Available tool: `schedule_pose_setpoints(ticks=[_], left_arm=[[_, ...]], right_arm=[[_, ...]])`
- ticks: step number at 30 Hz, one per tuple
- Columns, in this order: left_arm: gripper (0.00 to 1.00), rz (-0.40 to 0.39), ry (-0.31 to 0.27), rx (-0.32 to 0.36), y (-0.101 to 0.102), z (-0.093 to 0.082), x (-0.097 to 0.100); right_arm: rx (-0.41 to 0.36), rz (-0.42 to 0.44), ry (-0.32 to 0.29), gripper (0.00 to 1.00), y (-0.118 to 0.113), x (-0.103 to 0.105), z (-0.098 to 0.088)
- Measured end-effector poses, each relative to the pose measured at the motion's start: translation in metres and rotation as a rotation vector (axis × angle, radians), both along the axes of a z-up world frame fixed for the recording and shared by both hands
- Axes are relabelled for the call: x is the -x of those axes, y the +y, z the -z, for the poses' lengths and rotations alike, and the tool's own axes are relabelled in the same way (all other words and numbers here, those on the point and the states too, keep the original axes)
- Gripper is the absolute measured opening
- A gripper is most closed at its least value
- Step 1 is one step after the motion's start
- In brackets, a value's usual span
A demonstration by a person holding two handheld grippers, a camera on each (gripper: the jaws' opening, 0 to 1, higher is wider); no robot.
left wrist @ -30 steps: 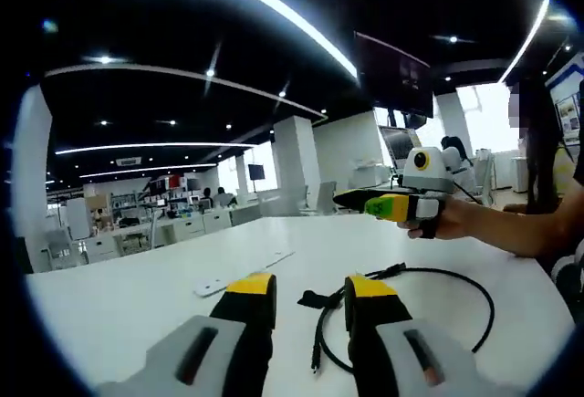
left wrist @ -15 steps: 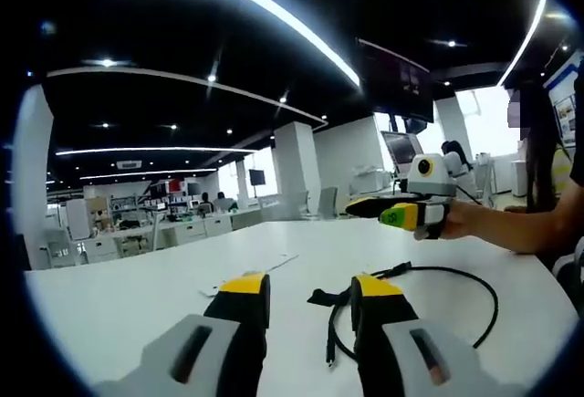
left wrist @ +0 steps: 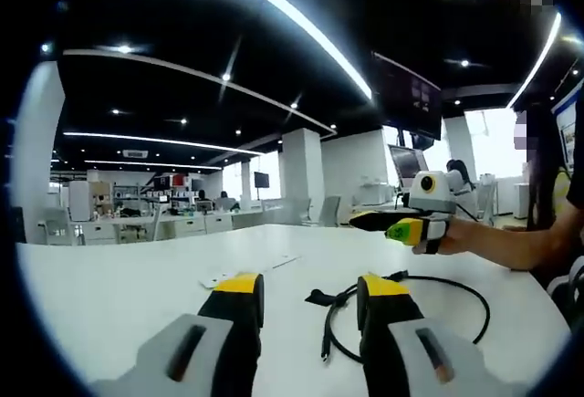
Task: Find the charging cable on the desk, coil it up and secure with Velcro.
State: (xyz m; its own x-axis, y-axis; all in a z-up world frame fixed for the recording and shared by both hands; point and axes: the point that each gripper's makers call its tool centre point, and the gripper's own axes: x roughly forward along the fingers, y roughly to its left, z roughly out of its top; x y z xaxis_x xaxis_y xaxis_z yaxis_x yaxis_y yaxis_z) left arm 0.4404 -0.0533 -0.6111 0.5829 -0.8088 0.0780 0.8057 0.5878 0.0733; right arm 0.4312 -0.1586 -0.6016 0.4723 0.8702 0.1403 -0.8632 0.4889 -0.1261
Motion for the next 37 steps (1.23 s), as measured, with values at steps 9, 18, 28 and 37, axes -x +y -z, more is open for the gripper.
schedule_pose_setpoints(ticks=[9,18,28,37], left_arm=[[0.4,0.015,-0.026,0.006,-0.006,-0.005,0.005],[0.4,0.029,-0.021,-0.026,-0.014,0.004,0.007],[0.4,0.032,-0.031,-0.017,-0.014,0.002,0.007],[0.4,0.034,-0.027,-0.01,-0.014,0.003,0.006]], right_arm=[[0.018,0.013,0.008,0.39,-0.003,-0.002,0.006],[0.026,0.013,-0.003,0.39,-0.004,0.0,0.004],[0.017,0.018,-0.003,0.39,-0.004,-0.002,0.003],[0.015,0.024,-0.005,0.39,-0.005,-0.003,0.003]])
